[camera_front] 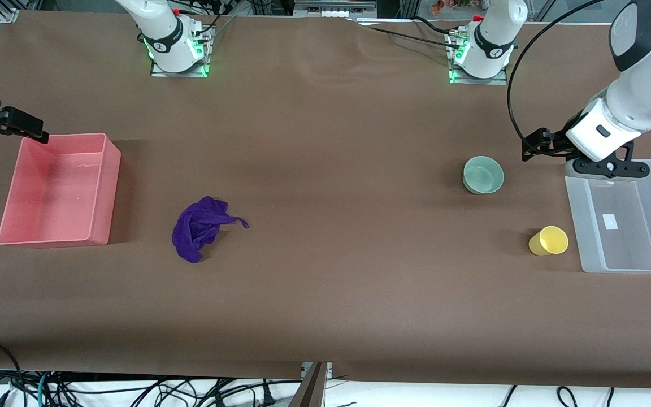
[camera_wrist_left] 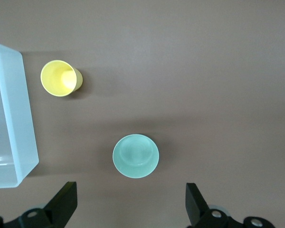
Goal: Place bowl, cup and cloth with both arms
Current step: 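Grasp the purple cloth with the right gripper while the left gripper grasps the bowl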
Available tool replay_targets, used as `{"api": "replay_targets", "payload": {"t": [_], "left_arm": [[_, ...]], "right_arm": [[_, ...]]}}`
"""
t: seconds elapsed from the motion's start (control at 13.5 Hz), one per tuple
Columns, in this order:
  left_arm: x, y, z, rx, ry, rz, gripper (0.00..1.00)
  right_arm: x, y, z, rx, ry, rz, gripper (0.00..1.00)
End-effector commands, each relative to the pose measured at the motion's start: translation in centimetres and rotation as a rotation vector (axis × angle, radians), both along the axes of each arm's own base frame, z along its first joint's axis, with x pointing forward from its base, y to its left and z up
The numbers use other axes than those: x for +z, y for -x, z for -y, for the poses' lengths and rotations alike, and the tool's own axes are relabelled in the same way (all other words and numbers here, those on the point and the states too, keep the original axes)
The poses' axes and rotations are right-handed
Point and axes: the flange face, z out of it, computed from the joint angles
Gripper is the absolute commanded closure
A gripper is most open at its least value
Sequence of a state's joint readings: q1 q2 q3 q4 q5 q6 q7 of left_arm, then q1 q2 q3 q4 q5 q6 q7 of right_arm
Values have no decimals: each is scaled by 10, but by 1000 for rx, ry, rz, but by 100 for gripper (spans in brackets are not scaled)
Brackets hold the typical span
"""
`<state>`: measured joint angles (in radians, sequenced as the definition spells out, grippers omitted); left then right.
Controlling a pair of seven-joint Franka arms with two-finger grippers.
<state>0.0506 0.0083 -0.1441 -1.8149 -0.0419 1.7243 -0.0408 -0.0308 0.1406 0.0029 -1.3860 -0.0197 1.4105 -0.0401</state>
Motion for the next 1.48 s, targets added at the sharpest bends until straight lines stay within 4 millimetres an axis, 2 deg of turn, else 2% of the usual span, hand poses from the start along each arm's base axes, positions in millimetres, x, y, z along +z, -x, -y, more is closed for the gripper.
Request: {"api": "replay_targets", "payload": {"t": [0.0,0.07,0.22,0.3,0.37,0.52,0.67,0.89,1.04,1.11,1.19,1.26,1.33,1.41], "left_arm": [[-26,-2,0,-25,-19,-108,0],[-43,-4,-4,-25,-17,-154,0],[-74,-6,-24,-36,-30,-227,0],[-95,-6,-31,-103,-66,-269,0],[-127,-5,-36,-177,-81,-329,0],[-170,-9,-55,-235,-39,-355,0],[-205,-1,-62,-287,-10,-311,0],[-266,29,-56,-308,-8,-213,0],[-298,45,-52,-317,-6,-142,2],[-310,48,-52,-323,-4,-131,10],[-324,50,-50,-332,1,-137,24],[-334,51,-49,-345,8,-141,55],[-339,51,-48,-351,12,-143,91],[-339,52,-48,-354,13,-145,100]], "right_arm": [[2,-2,2,-11,1,7,0],[2,-2,2,-12,2,7,0],[2,-1,2,-11,1,6,0],[2,-2,2,-14,0,7,0],[1,-2,2,-12,0,6,0],[-9,-4,0,-10,-1,-11,0],[-48,-7,-8,6,2,-45,0],[-101,-8,-20,27,-8,-71,0],[-131,-14,-37,46,-40,-78,0],[-158,-19,-49,49,-60,-83,0],[-187,-21,-63,63,-69,-72,0],[-217,-24,-77,82,-77,-39,0],[-247,-29,-86,85,-84,-19,0],[-274,-34,-100,75,-86,-2,0]]}}
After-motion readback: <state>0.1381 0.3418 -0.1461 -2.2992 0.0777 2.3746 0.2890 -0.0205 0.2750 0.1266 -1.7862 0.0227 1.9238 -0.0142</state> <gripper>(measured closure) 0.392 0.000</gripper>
